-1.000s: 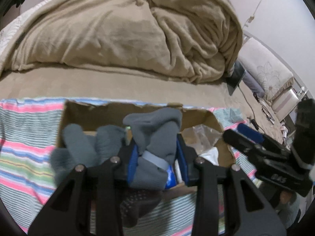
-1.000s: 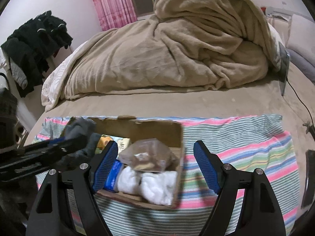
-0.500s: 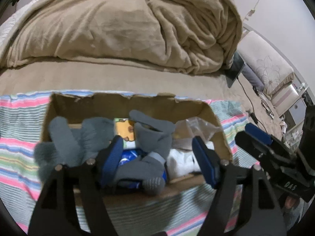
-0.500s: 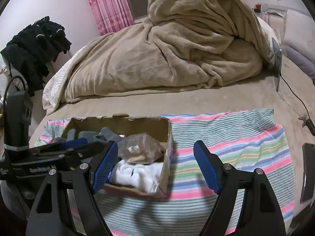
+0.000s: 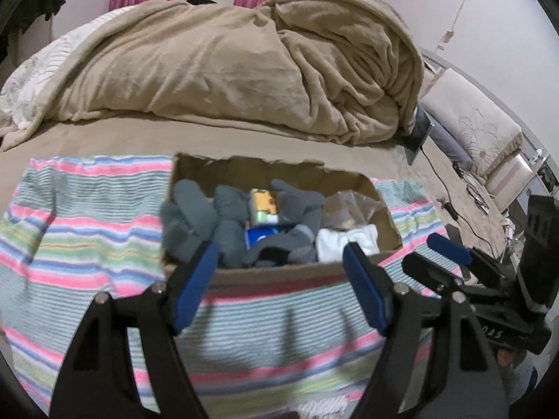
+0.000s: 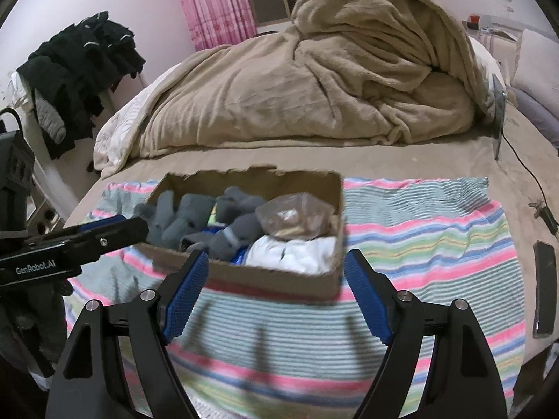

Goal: Organize objects
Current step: 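Grasp the bag of cotton swabs with the right gripper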

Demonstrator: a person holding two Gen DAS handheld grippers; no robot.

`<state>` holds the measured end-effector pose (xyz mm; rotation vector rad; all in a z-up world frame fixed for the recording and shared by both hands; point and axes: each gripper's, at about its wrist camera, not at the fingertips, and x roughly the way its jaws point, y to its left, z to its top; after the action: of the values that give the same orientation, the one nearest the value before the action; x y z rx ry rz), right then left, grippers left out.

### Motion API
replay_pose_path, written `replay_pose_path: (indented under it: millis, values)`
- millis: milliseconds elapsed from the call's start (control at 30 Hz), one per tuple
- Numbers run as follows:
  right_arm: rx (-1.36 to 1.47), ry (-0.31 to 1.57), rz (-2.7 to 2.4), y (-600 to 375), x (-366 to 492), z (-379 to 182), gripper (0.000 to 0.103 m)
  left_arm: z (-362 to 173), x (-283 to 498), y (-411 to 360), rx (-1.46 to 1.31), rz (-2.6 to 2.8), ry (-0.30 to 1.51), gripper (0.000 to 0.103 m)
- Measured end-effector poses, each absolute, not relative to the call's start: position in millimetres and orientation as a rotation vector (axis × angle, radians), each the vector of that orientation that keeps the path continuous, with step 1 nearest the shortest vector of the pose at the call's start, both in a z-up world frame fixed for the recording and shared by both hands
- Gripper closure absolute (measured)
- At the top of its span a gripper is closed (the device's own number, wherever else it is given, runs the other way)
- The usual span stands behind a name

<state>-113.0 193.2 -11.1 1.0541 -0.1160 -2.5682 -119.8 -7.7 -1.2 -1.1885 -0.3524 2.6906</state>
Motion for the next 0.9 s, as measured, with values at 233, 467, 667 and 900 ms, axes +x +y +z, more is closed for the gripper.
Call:
replay_pose_path:
  millis: [233,467,667,900]
  values:
    - [1.073,-0.082,-2.522,175,-94,-13,0.020,3,-88,-17,-1.168,2.726,-0.315,0.027]
    - [1.104,-0.048,-2.475,162,-75,-20,0.020,-5,-59,-28,-1.176,2.734,-0.348,0.027]
    - [1.147,-0.022,-2.431,151,-57,-35,0.015,-19,-36,-34,-1.211,2.727,-0.361,0.027]
    - [1.208,0.005,-2.382,144,-38,-56,0.015,-43,-12,-37,-1.273,2.710,-0.358,0.027]
